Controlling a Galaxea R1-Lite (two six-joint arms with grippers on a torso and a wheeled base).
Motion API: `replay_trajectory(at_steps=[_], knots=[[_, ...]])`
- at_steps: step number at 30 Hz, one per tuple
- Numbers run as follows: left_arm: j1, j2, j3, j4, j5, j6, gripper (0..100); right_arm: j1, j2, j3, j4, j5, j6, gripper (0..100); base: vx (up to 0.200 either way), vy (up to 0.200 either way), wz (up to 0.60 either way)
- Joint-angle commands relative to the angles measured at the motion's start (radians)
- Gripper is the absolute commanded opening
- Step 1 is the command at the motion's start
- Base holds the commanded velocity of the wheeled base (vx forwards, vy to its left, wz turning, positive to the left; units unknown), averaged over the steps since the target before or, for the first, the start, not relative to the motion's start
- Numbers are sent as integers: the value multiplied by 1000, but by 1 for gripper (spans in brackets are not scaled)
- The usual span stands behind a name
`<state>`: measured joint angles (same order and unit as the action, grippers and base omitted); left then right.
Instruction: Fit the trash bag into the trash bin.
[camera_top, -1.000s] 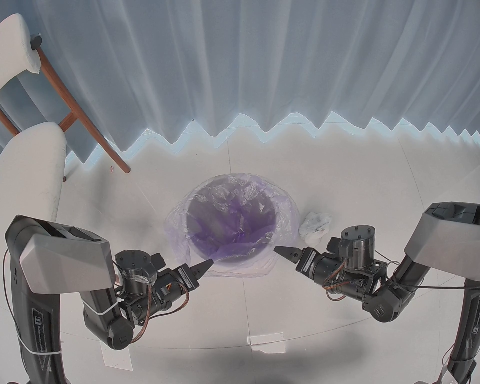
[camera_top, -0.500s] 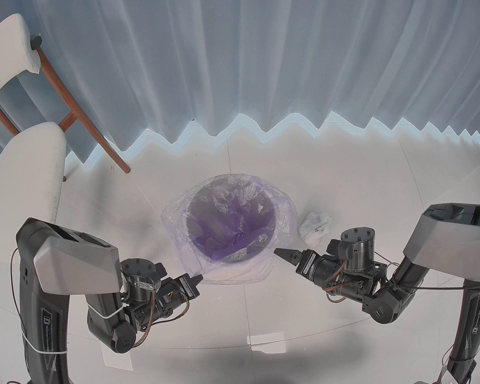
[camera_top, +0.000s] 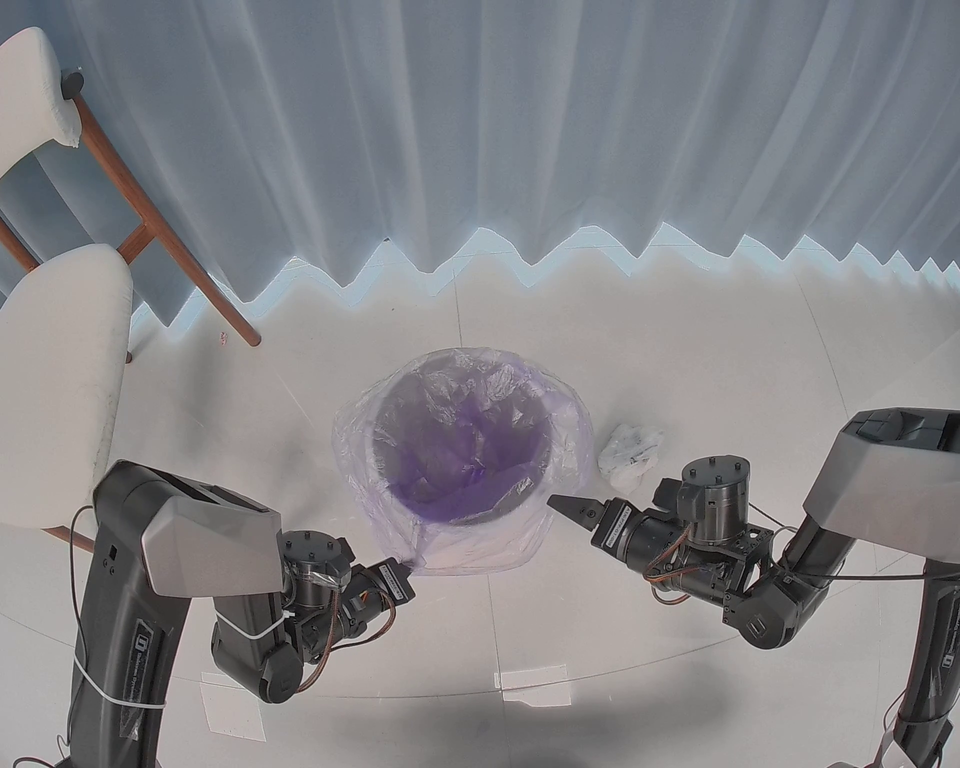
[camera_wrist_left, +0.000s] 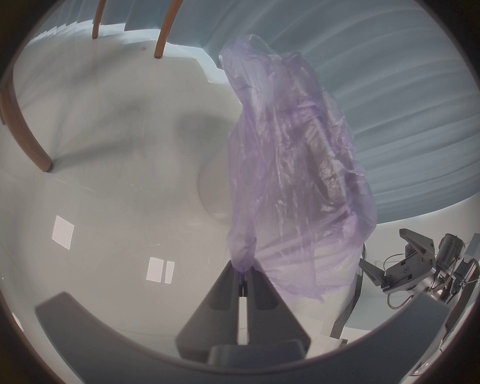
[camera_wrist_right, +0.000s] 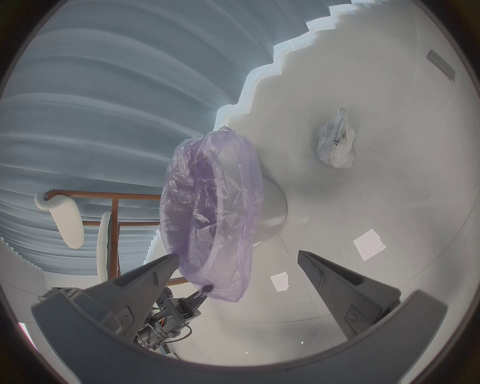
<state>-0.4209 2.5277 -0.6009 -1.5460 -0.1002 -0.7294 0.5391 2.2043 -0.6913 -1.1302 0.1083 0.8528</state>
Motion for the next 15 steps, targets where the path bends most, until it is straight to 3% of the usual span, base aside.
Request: replay_trajectory(at_steps=[1,2,10,11,15], knots=[[-3,29,-5,0,4,1,0,1,9,-1,0,1,0,100,0,0,0],[-4,29,-2,0,5,2,100,1,12,-2,0,1,0,100,0,0,0],[-18,-7,50,-3,28,2,100,-2,15,-2,-2,1,0,100,0,0,0],[-26,-86,141,-3,36,2,100,-4,15,-2,-2,1,0,100,0,0,0],[-22,-228,266,-3,28,1,100,-4,15,-4,-2,1,0,100,0,0,0]])
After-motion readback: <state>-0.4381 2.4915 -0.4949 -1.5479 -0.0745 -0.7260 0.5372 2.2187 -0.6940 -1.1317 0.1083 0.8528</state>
